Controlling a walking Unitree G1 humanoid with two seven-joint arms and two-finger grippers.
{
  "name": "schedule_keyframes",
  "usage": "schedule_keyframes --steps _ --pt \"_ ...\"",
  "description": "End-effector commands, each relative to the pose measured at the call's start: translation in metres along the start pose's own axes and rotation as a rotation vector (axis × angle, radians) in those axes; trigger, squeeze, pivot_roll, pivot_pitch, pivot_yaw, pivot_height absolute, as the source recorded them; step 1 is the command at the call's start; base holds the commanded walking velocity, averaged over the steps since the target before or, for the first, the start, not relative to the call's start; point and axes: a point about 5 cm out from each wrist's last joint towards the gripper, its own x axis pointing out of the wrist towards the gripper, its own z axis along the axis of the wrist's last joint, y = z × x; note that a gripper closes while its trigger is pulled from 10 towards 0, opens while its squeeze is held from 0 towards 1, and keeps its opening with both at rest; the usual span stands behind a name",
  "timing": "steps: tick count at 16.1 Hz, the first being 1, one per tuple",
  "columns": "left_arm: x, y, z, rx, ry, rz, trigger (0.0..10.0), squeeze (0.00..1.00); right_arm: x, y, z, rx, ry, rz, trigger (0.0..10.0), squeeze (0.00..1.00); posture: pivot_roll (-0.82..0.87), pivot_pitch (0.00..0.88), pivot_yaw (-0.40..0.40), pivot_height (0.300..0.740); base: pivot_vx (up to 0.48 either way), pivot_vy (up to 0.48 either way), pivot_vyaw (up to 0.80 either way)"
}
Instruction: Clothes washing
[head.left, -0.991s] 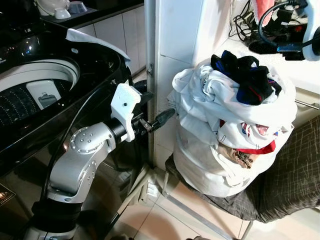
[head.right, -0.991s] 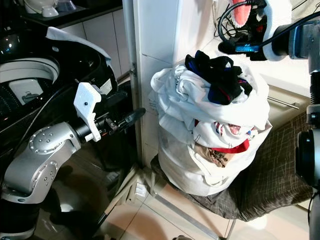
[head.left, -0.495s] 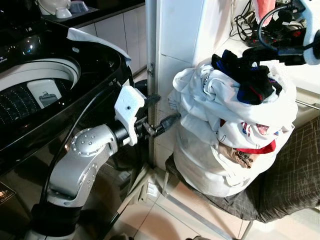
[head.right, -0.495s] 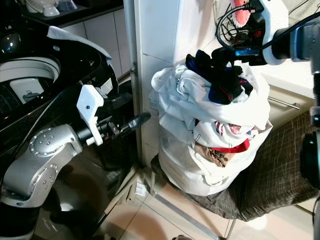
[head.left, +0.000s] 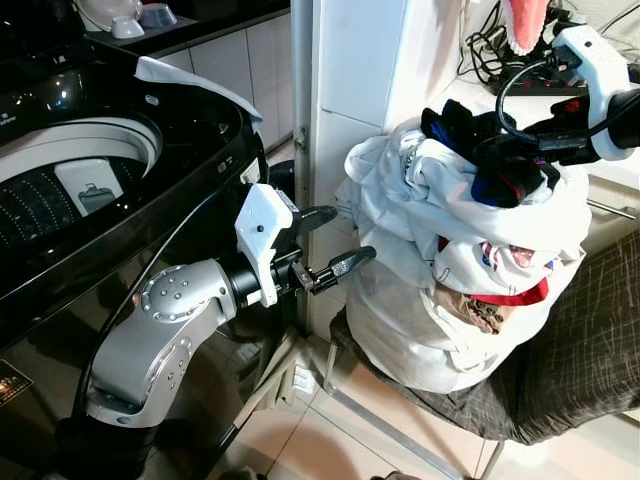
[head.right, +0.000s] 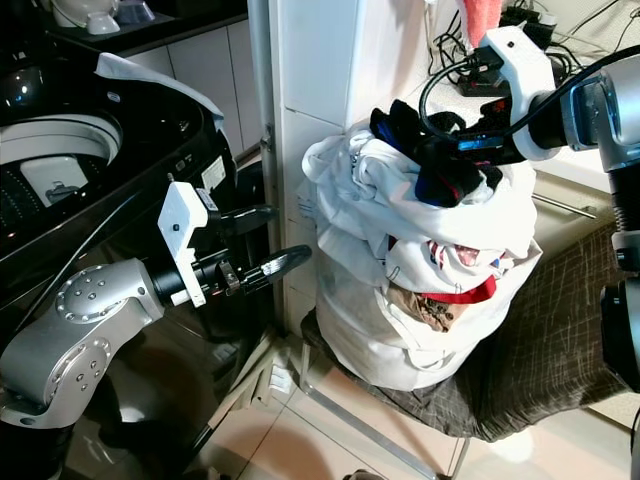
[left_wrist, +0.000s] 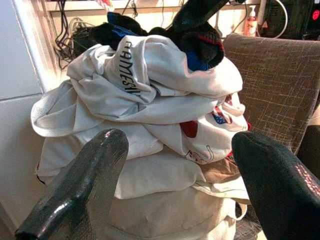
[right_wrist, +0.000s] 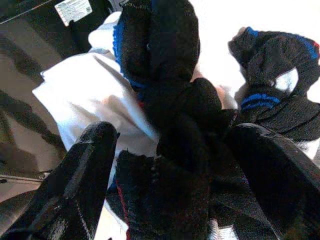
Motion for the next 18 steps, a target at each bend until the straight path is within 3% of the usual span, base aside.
schedule_keyframes --steps 1,2,18 --pt "-0.0006 -0.0007 0.0042 0.011 -0.001 -0.011 10.0 0.00 -0.0004 0.0015 -0.0024 0.000 0.008 0.016 1.7 0.00 -0.08 0.000 -0.022 0.740 0.000 0.000 0.00" --pt "-0.0007 -0.0007 0.0042 0.012 0.000 -0.010 10.0 0.00 -0.0011 0.0013 -0.0033 0.003 0.008 0.026 0.0 0.00 -0.08 0.000 -0.022 0.740 0.000 0.000 0.00" --pt "0.0039 -0.0027 0.0026 0.014 0.000 -0.015 10.0 0.00 -0.0085 0.0028 -0.0048 0.003 0.003 0.068 0.0 0.00 -0.09 0.000 -0.019 0.740 0.000 0.000 0.00"
